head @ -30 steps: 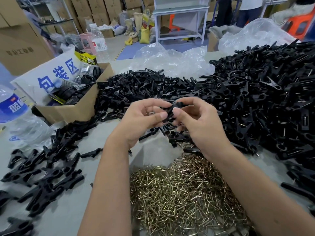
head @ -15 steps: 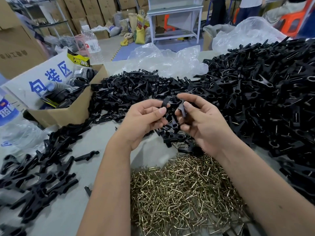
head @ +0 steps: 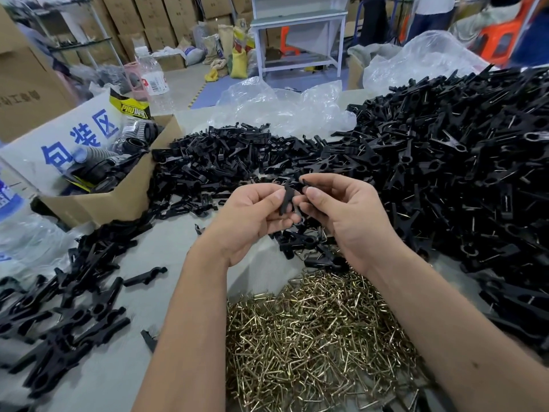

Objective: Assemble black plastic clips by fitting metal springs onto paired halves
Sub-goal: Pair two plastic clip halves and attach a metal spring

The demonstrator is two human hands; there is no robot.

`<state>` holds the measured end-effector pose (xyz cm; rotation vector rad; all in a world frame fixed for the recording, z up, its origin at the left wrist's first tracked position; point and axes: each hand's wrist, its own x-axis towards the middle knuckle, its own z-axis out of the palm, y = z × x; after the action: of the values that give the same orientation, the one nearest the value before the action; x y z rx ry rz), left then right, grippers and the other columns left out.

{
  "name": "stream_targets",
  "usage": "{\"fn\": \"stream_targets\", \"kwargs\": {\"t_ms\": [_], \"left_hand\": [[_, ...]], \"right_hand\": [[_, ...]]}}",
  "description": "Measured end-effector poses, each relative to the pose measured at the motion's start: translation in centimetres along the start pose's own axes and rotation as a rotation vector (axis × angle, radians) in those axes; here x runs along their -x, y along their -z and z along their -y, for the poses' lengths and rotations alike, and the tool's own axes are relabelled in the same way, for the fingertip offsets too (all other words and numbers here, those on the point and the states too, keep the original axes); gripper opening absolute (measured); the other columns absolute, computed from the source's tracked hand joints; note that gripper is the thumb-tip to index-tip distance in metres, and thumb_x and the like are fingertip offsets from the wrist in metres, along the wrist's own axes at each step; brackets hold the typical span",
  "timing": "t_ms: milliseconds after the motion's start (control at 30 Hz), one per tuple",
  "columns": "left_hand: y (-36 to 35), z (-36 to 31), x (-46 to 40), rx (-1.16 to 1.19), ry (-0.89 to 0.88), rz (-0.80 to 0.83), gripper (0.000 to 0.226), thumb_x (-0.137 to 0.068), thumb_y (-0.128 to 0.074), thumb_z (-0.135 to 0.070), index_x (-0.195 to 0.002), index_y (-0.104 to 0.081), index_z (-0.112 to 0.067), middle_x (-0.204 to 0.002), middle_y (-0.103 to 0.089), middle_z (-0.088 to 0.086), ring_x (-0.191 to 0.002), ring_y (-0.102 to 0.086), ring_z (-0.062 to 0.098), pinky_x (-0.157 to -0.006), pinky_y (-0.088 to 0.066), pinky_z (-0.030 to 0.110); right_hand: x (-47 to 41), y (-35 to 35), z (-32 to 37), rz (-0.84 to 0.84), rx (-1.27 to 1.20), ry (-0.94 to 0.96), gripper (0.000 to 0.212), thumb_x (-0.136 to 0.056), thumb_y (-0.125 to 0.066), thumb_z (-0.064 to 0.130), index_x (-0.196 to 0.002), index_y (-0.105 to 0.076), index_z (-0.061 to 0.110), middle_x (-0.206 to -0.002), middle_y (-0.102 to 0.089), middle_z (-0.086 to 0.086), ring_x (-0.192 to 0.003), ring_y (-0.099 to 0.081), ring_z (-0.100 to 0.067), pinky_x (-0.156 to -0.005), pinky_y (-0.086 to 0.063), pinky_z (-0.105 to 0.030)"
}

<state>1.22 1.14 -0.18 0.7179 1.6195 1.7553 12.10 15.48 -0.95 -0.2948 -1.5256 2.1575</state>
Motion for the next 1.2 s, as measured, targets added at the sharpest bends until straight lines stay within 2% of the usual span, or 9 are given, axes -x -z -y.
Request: {"fn": "stream_targets", "kwargs": {"t_ms": [167, 300, 367, 500, 600, 667, 1000, 1100, 1200], "left_hand": [[-0.21, -0.1, 0.12, -0.02, -0.005, 0.028, 0.012, -0.104, -0.054, -0.006, -0.112, -0.064, -0.007, -0.081, -0.07, 0.007, -0.071, -0.07, 0.019, -0.063, -0.056, 0.021], [-0.34, -0.2, 0.18, -0.012, -0.038, 0.022, 0.002, -0.098, -0.061, -0.01, -0.1, -0.062, -0.011, -0.082, -0.071, 0.013, -0.07, -0.071, 0.022, -0.061, -0.056, 0.022], [-0.44, -0.26, 0.21, 0.013, -0.049, 0.025, 0.006, -0.093, -0.065, -0.013, -0.097, -0.063, -0.01, -0.084, -0.072, 0.015, -0.071, -0.072, 0.023, -0.061, -0.057, 0.022], [-0.57, -0.43, 0.25, 0.054, -0.056, 0.017, 0.016, -0.089, -0.067, -0.012, -0.1, -0.063, -0.002, -0.083, -0.074, 0.015, -0.072, -0.074, 0.026, -0.063, -0.06, 0.025], [-0.37, -0.5, 0.35, 0.06, -0.061, -0.013, 0.01, -0.091, -0.066, -0.007, -0.098, -0.062, -0.002, -0.085, -0.075, 0.017, -0.072, -0.075, 0.027, -0.062, -0.06, 0.025], [-0.25, -0.5, 0.41, 0.052, -0.067, -0.025, 0.001, -0.097, -0.062, -0.003, -0.097, -0.062, -0.003, -0.085, -0.074, 0.018, -0.073, -0.075, 0.027, -0.062, -0.06, 0.024], [-0.23, -0.23, 0.24, 0.025, -0.075, -0.053, 0.002, -0.1, -0.059, 0.002, -0.102, -0.06, 0.0, -0.083, -0.073, 0.016, -0.075, -0.075, 0.029, -0.065, -0.062, 0.027], [-0.18, -0.16, 0.32, 0.013, -0.082, -0.053, 0.013, -0.099, -0.061, 0.004, -0.111, -0.062, -0.003, -0.089, -0.074, 0.015, -0.076, -0.076, 0.031, -0.066, -0.062, 0.028], [0.11, -0.32, 0.47, -0.038, -0.141, 0.009, 0.04, -0.098, -0.063, 0.004, -0.13, -0.067, -0.02, -0.108, -0.075, 0.01, -0.084, -0.077, 0.033, -0.068, -0.063, 0.03]], "right_hand": [[0.31, -0.21, -0.08, -0.045, 0.201, 0.082, 0.017, -0.092, -0.075, 0.003, -0.101, -0.081, 0.015, -0.087, -0.077, -0.004, -0.08, -0.071, -0.013, -0.077, -0.059, -0.025], [0.39, -0.11, 0.17, -0.097, 0.13, 0.07, 0.013, -0.089, -0.079, 0.006, -0.099, -0.081, 0.014, -0.081, -0.075, -0.002, -0.063, -0.065, -0.004, -0.052, -0.049, -0.016], [0.44, -0.18, 0.11, -0.099, 0.117, 0.07, 0.013, -0.087, -0.08, 0.006, -0.098, -0.08, 0.014, -0.08, -0.075, -0.005, -0.057, -0.063, -0.006, -0.048, -0.046, -0.017], [0.49, -0.35, -0.15, -0.092, 0.123, 0.095, 0.016, -0.089, -0.077, 0.0, -0.101, -0.08, 0.011, -0.084, -0.079, -0.008, -0.065, -0.069, -0.014, -0.06, -0.055, -0.02], [0.37, -0.17, -0.09, -0.051, 0.134, 0.11, 0.019, -0.091, -0.073, -0.003, -0.102, -0.08, 0.011, -0.09, -0.08, -0.009, -0.074, -0.072, -0.017, -0.067, -0.057, -0.021], [0.34, -0.22, -0.18, -0.045, 0.163, 0.137, 0.019, -0.091, -0.073, -0.004, -0.1, -0.08, 0.011, -0.09, -0.08, -0.008, -0.074, -0.071, -0.014, -0.066, -0.056, -0.02], [0.25, 0.06, -0.38, -0.055, 0.265, 0.17, 0.018, -0.091, -0.075, 0.0, -0.101, -0.081, 0.014, -0.089, -0.08, -0.003, -0.072, -0.07, -0.009, -0.067, -0.055, -0.02], [0.29, 0.28, -0.3, -0.037, 0.275, 0.155, 0.017, -0.091, -0.075, 0.0, -0.1, -0.082, 0.012, -0.084, -0.08, -0.003, -0.066, -0.066, -0.003, -0.065, -0.054, -0.018], [0.13, 0.62, -0.08, -0.009, 0.291, 0.139, 0.015, -0.09, -0.077, 0.002, -0.095, -0.083, 0.015, -0.077, -0.077, 0.001, -0.064, -0.063, -0.002, -0.064, -0.052, -0.018]]}}
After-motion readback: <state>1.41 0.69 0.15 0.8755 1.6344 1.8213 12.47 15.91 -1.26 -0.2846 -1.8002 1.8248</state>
